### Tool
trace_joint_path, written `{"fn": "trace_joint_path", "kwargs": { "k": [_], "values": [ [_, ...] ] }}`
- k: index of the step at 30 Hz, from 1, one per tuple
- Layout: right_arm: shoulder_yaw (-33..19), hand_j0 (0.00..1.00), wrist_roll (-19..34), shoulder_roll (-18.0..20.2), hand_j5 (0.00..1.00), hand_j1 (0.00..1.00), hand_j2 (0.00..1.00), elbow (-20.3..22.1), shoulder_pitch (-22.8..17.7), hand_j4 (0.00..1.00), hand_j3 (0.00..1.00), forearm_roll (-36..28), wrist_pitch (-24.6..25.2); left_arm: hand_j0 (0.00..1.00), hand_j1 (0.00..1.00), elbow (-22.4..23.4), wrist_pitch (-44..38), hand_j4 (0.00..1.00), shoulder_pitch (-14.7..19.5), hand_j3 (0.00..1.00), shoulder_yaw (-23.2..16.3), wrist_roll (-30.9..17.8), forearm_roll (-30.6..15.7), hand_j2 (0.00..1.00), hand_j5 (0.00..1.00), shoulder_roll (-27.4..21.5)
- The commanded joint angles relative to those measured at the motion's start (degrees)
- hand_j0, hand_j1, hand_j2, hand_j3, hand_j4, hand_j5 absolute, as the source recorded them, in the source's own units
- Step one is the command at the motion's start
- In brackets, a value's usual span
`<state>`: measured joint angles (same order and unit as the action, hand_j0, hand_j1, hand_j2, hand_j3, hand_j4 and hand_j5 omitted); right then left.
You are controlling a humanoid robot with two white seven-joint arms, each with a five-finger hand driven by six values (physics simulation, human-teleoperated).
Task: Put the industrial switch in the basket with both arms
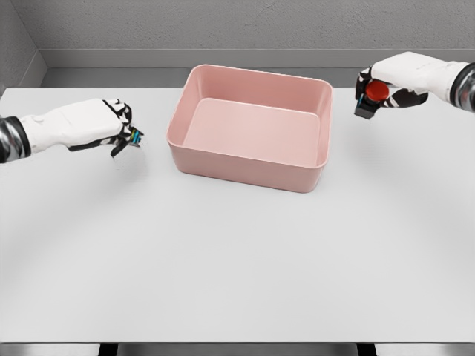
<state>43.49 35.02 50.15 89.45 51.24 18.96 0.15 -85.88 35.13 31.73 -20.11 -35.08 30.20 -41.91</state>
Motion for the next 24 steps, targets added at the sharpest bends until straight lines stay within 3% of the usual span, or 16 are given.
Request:
{"fn": "trace_joint_path", "kwargs": {
  "k": [1,11,13,18,24],
  "values": [
    [0.0,0.51,0.0,-0.5,0.51,0.51,0.51,0.0,0.1,0.51,0.51,-0.1,0.0,0.04,0.04,1.8,-0.1,0.04,0.1,0.04,1.7,0.1,0.3,0.04,0.04,-0.3],
    [0.8,0.51,0.0,-4.2,0.51,0.51,0.51,1.3,1.8,0.51,0.51,0.0,0.1,0.04,0.04,0.9,-0.1,0.04,6.6,0.04,0.7,0.1,0.0,0.04,0.04,7.5],
    [0.9,0.51,0.0,-5.9,0.51,0.51,0.51,1.3,2.4,0.51,0.51,0.0,0.1,0.04,0.04,0.8,-0.1,0.04,9.0,0.04,-2.8,0.1,0.2,0.04,0.04,10.0],
    [3.2,0.52,0.0,-8.7,0.52,0.52,0.52,1.3,4.0,0.52,0.52,0.0,0.9,0.05,0.05,1.0,-0.1,0.05,10.9,0.05,-8.8,0.1,0.8,0.05,0.05,14.2],
    [5.2,0.55,0.0,-10.3,0.55,0.55,0.55,1.3,5.1,0.55,0.55,0.0,1.9,0.09,0.09,4.0,-0.1,0.09,13.4,0.09,-12.1,0.1,0.8,0.09,0.09,16.8]
  ]
}}
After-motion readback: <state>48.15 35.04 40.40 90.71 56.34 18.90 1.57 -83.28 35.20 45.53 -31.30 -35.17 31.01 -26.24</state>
